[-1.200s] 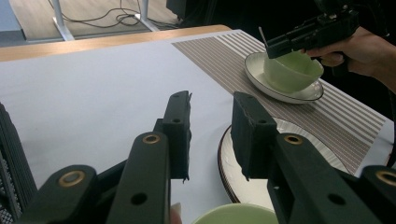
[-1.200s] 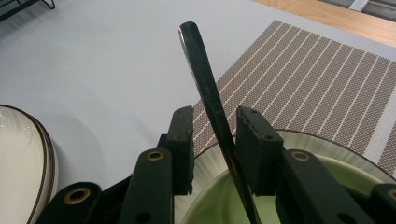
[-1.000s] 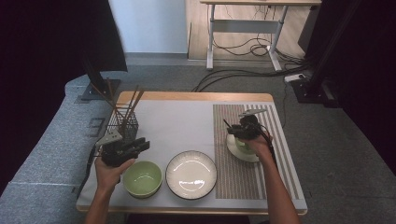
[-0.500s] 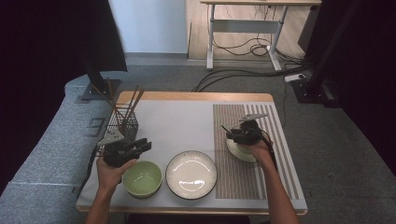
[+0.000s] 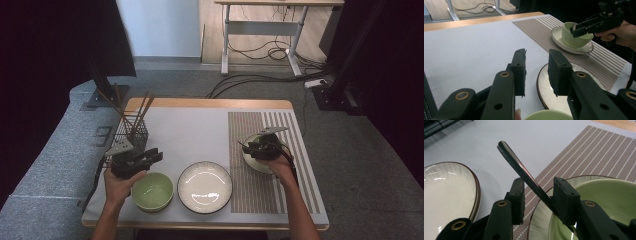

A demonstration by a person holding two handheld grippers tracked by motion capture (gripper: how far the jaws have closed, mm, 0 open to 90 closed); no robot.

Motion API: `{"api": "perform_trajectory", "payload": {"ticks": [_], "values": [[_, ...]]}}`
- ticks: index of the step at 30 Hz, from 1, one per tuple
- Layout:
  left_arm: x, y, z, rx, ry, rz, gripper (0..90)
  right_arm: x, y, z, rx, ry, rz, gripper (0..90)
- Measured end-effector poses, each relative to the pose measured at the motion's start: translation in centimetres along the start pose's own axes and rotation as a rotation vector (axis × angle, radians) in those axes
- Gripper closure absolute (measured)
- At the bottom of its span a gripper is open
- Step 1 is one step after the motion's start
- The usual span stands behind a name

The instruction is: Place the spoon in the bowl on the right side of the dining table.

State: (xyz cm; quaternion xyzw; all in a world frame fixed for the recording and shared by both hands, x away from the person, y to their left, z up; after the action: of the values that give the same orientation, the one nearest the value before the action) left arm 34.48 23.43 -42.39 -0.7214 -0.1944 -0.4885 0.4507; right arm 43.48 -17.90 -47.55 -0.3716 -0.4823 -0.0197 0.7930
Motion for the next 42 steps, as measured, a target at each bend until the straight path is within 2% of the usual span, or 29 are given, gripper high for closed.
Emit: {"api": "perform_trajectory", "payload": {"ticks": [12,18,26,32,42], "values": [[0.1,-0.2,0.2,0.005,-0.002,-0.007,67.5,-0.5,-1.8,-0.1,-0.006,0.016,-0.083,56.2],[0.1,-0.1,0.3,0.007,-0.005,-0.007,67.3,-0.9,-2.5,0.4,0.008,0.008,-0.123,56.0],[0.0,-0.1,0.4,-0.002,-0.012,-0.002,64.1,-2.2,-2.9,0.6,0.015,0.040,-0.151,55.4],[0.0,-0.1,0.6,0.003,-0.016,-0.003,62.6,-2.9,-3.2,1.3,0.017,0.033,-0.155,54.3],[0.0,-0.4,1.0,0.009,-0.030,-0.007,57.4,-3.8,-2.6,2.6,0.027,0.023,-0.153,51.9]]}}
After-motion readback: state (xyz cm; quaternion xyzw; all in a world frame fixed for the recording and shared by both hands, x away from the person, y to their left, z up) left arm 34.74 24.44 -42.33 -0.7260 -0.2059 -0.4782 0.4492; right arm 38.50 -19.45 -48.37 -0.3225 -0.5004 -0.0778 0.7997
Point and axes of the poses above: each handheld gripper's, and its own axes: y roughly forward along the jaws, x roughly out of its top, z roughly to its left, the point moved 3 cm from there along y, roughly forward along the jaws, and after that the axes turned 12 degrees about x, right-handed, at the moved point
